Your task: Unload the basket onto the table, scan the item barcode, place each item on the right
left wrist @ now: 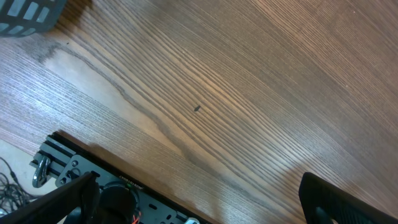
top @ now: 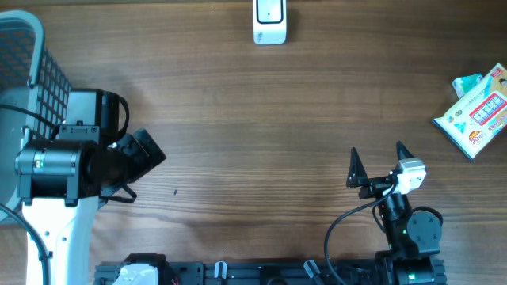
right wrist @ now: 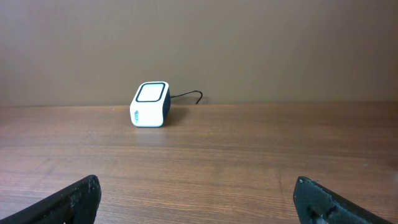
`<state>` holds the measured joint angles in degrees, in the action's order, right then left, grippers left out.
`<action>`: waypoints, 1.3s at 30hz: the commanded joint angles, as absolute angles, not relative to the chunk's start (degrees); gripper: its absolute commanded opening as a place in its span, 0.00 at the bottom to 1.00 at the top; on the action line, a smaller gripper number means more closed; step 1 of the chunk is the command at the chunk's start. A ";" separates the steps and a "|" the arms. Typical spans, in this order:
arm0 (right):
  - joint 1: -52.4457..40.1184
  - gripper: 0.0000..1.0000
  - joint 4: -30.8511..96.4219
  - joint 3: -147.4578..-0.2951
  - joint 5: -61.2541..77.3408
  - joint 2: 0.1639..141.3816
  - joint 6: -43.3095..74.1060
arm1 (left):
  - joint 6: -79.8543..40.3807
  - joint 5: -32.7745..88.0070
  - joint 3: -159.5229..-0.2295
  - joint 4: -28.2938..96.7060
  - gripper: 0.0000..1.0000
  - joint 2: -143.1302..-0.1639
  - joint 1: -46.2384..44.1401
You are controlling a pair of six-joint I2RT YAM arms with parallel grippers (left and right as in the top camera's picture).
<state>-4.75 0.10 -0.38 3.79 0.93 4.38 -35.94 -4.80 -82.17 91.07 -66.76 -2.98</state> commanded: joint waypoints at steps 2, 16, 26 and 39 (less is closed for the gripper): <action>-4.97 1.00 -0.08 -0.30 3.40 0.21 3.40 | -36.71 -4.95 -82.24 90.94 1.00 -66.76 -2.72; -4.97 1.00 -0.08 -0.30 3.40 0.21 3.38 | -36.49 -5.02 -82.24 90.94 1.00 -66.76 -2.72; -4.97 1.00 -0.08 -0.30 3.40 0.21 3.40 | -34.70 -2.22 -80.77 84.23 1.00 -64.64 -2.90; -4.97 1.00 -0.08 -0.30 3.40 0.21 3.40 | -18.13 3.86 -40.16 46.37 1.00 -19.25 -3.57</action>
<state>-4.75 0.01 -0.38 3.79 0.67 4.19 -21.85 2.11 -50.39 53.10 -31.46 -3.38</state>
